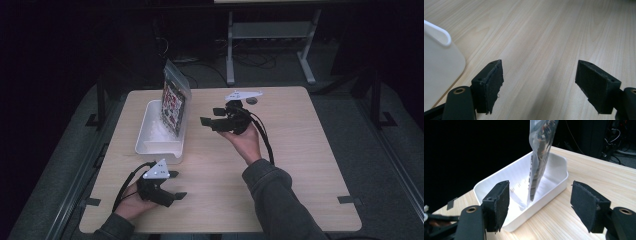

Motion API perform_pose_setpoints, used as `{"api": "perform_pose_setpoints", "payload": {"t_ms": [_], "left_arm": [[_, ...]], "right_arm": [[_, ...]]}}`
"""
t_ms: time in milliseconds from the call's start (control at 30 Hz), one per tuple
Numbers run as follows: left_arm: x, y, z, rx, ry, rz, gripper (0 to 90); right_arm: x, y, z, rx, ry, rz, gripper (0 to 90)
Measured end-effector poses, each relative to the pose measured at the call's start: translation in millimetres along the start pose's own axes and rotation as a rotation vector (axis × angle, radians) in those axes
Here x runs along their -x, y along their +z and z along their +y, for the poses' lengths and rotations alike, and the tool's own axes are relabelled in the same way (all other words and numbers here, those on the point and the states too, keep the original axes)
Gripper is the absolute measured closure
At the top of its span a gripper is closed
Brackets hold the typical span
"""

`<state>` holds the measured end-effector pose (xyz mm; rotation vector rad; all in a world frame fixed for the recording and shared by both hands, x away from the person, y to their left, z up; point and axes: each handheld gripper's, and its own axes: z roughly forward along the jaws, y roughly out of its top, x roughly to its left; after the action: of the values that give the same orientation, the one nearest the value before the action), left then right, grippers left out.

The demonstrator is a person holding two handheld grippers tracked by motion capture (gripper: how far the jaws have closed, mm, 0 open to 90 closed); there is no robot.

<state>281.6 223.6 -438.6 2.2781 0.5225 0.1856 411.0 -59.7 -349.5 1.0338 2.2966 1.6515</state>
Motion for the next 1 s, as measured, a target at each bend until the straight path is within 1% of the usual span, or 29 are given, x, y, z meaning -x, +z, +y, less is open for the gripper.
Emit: {"api": "perform_pose_setpoints", "payload": {"t_ms": [33,100,167,200,300,433,500,567,600,633,767,833,900,1000], "left_arm": [[-0.2,-0.1,-0.1,0.001,-0.001,0.001,21.8],[-0.3,0.1,-0.1,-0.001,-0.002,-0.001,21.8],[-0.6,0.9,-0.3,-0.001,-0.005,-0.001,21.8],[-0.8,1.0,-0.3,-0.002,-0.003,-0.001,21.8],[-0.6,0.7,-0.2,0.000,-0.005,0.001,21.8],[-0.3,1.4,-0.2,-0.003,-0.004,0.001,21.8],[0.1,2.0,-0.1,-0.004,-0.002,0.002,21.8],[0.7,2.2,0.5,-0.003,-0.001,0.004,21.8],[0.7,2.2,0.7,-0.003,0.000,0.004,21.8],[0.9,2.4,0.8,-0.001,-0.002,0.003,21.8],[1.6,3.2,1.2,-0.006,0.003,0.004,21.8],[1.7,3.3,1.4,-0.004,0.001,0.004,21.8],[1.6,3.5,1.4,-0.004,0.000,0.005,21.8],[1.5,3.4,1.4,-0.003,-0.002,0.004,21.8]], "right_arm": [[0.0,0.0,0.0,0.000,0.000,0.000,30.5],[2.0,-5.3,-2.2,0.002,0.001,0.004,29.9],[3.0,-10.0,-4.3,-0.001,-0.005,-0.010,29.5],[4.0,-12.4,-5.7,0.002,-0.011,-0.012,29.4],[7.7,-18.8,-10.0,0.007,-0.005,-0.009,29.5],[11.6,-28.1,-14.4,0.003,-0.015,-0.017,27.8],[14.0,-32.8,-15.9,0.004,-0.004,-0.012,27.6],[16.8,-37.9,-18.1,-0.006,-0.006,-0.016,27.5],[20.2,-43.2,-21.0,-0.004,0.014,-0.013,27.3],[20.2,-43.2,-21.0,-0.004,0.014,-0.013,27.3],[25.5,-53.8,-25.8,0.000,0.033,-0.015,26.2],[26.3,-57.6,-27.2,0.002,0.031,-0.018,25.8],[27.6,-61.5,-28.6,-0.007,0.033,-0.017,25.5],[30.1,-69.6,-32.7,-0.002,0.036,-0.018,25.3]]}}
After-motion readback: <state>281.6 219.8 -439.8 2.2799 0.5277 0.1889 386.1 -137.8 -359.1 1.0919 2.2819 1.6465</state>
